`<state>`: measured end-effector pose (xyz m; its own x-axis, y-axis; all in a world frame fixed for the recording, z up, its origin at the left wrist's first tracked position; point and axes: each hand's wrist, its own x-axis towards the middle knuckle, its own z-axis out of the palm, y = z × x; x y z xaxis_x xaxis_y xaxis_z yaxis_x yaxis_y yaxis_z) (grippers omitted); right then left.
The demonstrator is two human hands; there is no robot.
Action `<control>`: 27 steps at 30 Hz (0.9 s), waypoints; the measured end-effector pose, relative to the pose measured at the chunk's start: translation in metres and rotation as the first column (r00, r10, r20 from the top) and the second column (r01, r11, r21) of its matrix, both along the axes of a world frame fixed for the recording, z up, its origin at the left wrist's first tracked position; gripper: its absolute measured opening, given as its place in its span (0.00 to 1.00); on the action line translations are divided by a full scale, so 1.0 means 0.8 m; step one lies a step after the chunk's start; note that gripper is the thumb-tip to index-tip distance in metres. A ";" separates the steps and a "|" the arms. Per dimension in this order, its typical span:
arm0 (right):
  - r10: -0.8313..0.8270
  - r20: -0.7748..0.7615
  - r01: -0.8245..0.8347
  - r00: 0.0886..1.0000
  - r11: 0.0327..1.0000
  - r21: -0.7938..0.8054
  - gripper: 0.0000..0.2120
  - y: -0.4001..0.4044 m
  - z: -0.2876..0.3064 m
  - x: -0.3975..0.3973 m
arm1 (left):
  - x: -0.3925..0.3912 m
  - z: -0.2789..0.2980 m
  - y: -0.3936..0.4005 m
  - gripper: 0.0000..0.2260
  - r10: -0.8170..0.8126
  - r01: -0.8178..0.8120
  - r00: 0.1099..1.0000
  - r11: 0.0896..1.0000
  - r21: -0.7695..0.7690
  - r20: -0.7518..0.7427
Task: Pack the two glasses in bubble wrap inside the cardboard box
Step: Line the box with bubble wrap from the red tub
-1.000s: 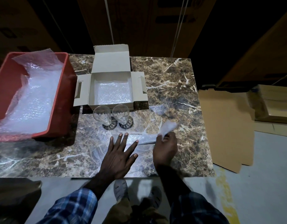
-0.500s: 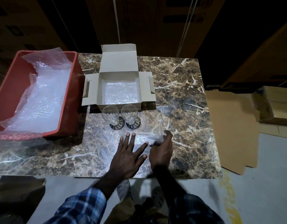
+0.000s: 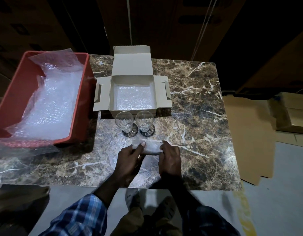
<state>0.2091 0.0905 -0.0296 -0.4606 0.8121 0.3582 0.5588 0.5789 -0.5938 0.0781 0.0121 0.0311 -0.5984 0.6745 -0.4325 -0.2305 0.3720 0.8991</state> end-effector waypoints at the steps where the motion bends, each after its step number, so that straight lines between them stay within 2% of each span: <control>1: -0.012 -0.001 0.012 1.000 1.000 0.005 0.12 0.001 -0.003 0.002 | -0.003 -0.004 0.000 0.20 0.042 -0.042 0.999 0.999 0.000 0.028; 2: -0.023 -0.002 0.023 1.000 1.000 0.000 0.11 0.003 -0.007 0.004 | -0.008 -0.008 0.000 0.21 0.062 -0.062 0.997 0.998 -0.002 0.041; 3: -0.028 0.000 0.028 1.000 1.000 -0.008 0.11 0.004 -0.009 0.005 | -0.012 -0.016 -0.001 0.22 0.053 -0.054 0.998 0.998 -0.017 -0.015; 5: -0.033 0.008 0.033 0.999 0.999 -0.027 0.11 0.004 -0.014 0.007 | -0.019 -0.029 -0.007 0.22 -0.004 -0.009 0.981 0.998 -0.067 -0.195; 7: -0.053 0.018 0.055 0.998 0.995 -0.078 0.11 0.005 -0.014 0.006 | -0.022 -0.033 -0.008 0.16 -0.022 -0.003 0.949 0.997 -0.079 -0.314; 10: -0.113 0.019 0.115 0.993 0.980 -0.165 0.10 0.005 -0.004 0.003 | -0.018 -0.024 -0.003 0.04 0.050 -0.063 0.953 0.997 -0.036 -0.300; 13: -0.147 0.019 0.149 0.989 0.974 -0.169 0.09 0.005 0.006 0.000 | -0.017 -0.024 -0.002 0.09 0.051 -0.073 0.929 0.996 -0.046 -0.366; 19: -0.077 0.057 0.085 0.995 0.984 -0.157 0.11 0.007 0.004 0.003 | -0.020 -0.030 0.002 0.08 -0.031 -0.022 0.894 0.993 -0.113 -0.447; 22: -0.044 0.121 0.061 0.992 0.989 -0.137 0.14 0.008 0.000 0.006 | -0.023 -0.039 0.003 0.05 -0.046 -0.001 0.890 0.995 -0.104 -0.453; 27: 0.034 0.244 -0.030 0.969 0.999 -0.017 0.17 0.013 -0.010 0.014 | -0.027 -0.050 -0.004 0.05 -0.019 -0.013 0.886 0.998 -0.065 -0.463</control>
<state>0.2205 0.1011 -0.0377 -0.5588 0.7993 0.2210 0.6692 0.5921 -0.4490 0.0564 0.0091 -0.0089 -0.7394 0.6565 -0.1491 0.2074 0.4328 0.8773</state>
